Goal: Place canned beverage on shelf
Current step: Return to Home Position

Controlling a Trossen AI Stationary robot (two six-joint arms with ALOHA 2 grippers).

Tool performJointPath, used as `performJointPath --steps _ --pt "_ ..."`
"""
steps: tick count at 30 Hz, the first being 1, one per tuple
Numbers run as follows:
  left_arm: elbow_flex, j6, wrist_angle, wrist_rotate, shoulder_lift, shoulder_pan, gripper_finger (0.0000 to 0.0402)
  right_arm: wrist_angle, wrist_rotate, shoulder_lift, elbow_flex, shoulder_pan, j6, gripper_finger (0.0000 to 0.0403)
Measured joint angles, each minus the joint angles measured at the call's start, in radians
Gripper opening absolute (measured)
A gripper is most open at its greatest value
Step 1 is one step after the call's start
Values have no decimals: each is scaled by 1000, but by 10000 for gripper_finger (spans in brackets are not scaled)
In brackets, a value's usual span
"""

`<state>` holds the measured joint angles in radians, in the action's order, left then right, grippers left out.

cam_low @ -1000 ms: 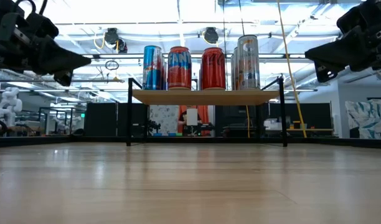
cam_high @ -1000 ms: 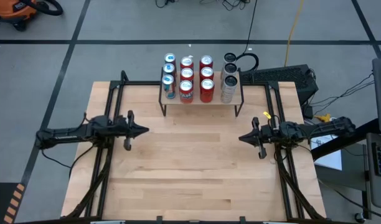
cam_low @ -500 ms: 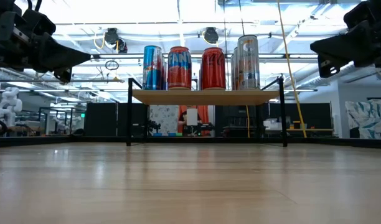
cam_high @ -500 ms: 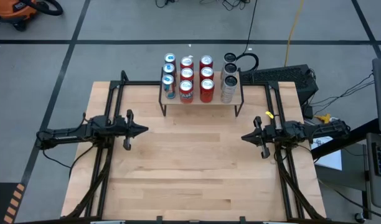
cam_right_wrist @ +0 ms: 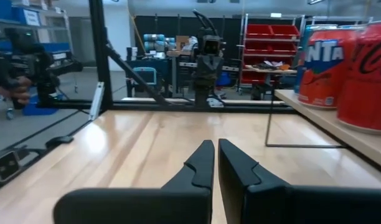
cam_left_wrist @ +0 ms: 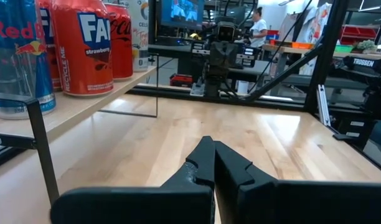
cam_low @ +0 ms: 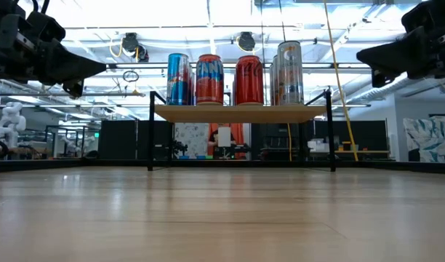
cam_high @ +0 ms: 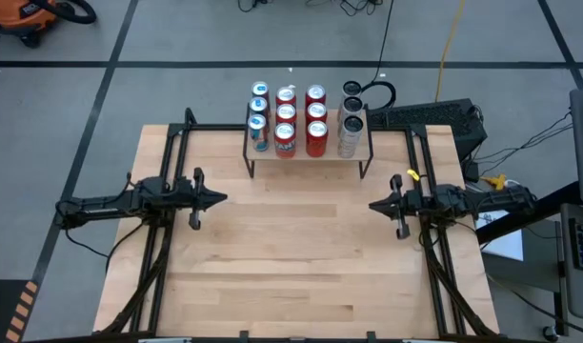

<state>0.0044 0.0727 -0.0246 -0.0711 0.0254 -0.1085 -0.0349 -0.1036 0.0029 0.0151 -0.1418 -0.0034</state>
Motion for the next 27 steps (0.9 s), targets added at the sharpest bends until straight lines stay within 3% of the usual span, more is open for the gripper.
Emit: performJointPath --steps 27 --pt "0 1 -1 -7 0 0 0 -35 79 -1 0 47 54 0"
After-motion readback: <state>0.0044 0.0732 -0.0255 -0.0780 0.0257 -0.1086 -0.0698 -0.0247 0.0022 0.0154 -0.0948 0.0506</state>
